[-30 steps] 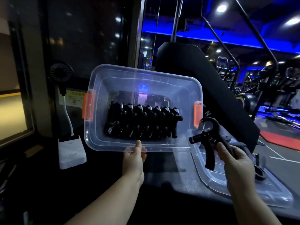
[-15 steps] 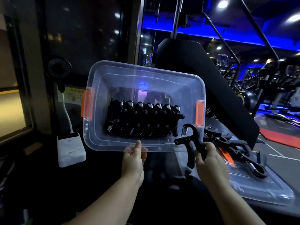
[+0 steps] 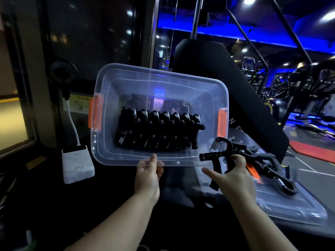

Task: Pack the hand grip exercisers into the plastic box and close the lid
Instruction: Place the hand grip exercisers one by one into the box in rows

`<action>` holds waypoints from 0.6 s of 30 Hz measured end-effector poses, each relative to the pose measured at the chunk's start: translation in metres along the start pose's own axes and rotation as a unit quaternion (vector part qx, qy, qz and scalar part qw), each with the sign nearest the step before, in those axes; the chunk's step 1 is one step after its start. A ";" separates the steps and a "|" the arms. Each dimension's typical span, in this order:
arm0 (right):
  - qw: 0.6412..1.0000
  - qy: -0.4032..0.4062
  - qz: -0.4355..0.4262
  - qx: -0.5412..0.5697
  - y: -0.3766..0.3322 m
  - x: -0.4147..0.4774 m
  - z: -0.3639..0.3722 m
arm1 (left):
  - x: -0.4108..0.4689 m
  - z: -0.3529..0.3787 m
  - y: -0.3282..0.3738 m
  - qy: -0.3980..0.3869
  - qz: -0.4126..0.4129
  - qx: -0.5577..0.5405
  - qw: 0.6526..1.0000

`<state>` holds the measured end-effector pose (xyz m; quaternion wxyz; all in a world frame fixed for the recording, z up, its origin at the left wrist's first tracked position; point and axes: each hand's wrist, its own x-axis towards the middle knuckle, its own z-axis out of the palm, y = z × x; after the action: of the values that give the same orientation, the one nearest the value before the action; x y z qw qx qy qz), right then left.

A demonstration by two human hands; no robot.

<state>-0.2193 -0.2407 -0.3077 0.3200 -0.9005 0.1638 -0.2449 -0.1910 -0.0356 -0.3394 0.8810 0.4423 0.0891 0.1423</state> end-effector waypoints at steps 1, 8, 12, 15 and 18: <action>1.000 0.003 0.002 -0.001 0.000 0.001 -0.001 | 0.000 0.000 0.000 0.000 -0.001 0.000 1.000; 1.000 0.000 -0.012 0.029 0.000 0.000 0.001 | 0.000 0.001 0.000 0.001 0.004 0.000 1.000; 0.984 -0.035 -0.068 0.159 -0.007 -0.003 0.002 | -0.001 0.002 0.000 0.003 0.004 0.003 1.000; 0.965 -0.072 -0.101 0.233 -0.018 -0.004 0.003 | -0.001 0.001 0.000 0.006 0.000 0.007 1.000; 0.946 -0.130 -0.097 0.281 -0.024 -0.003 0.002 | -0.001 0.001 -0.001 0.007 -0.003 0.010 1.000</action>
<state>-0.2176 -0.2205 -0.2947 0.5531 -0.8096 -0.0429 -0.1920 -0.1913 -0.0366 -0.3397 0.8765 0.4497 0.0976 0.1416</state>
